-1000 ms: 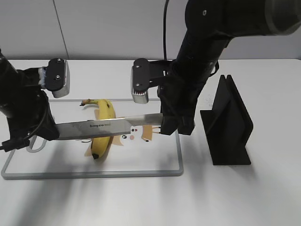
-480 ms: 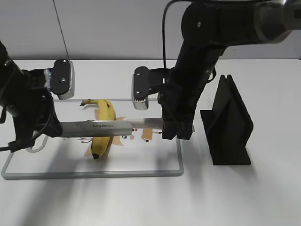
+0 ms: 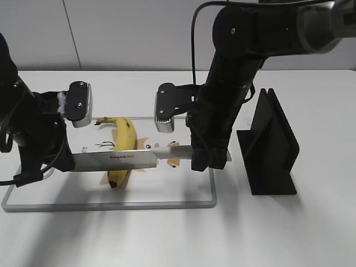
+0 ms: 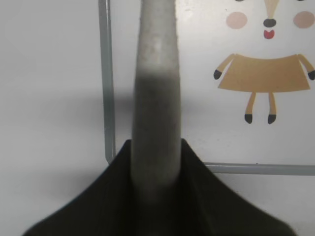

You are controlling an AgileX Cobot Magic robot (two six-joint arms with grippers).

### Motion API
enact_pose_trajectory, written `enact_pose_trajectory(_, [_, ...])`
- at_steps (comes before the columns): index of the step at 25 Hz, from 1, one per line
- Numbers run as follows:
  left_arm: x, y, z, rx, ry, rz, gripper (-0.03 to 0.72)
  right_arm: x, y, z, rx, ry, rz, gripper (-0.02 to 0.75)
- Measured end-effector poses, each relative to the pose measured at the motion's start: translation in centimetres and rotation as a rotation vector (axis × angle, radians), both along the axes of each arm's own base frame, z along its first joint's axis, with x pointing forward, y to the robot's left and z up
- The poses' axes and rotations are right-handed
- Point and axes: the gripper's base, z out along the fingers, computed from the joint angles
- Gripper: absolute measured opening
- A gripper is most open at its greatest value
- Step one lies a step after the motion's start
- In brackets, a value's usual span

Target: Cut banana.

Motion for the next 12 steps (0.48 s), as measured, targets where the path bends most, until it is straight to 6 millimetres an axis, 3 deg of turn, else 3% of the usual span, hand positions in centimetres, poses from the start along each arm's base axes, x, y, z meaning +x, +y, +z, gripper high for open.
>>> enact_pose_trajectory(12, [0.36,0.03,-0.74,0.014,-0.005,0.002,-0.014,0.31,0.2,-0.78,0.003,-0.01,-0.011,0.173])
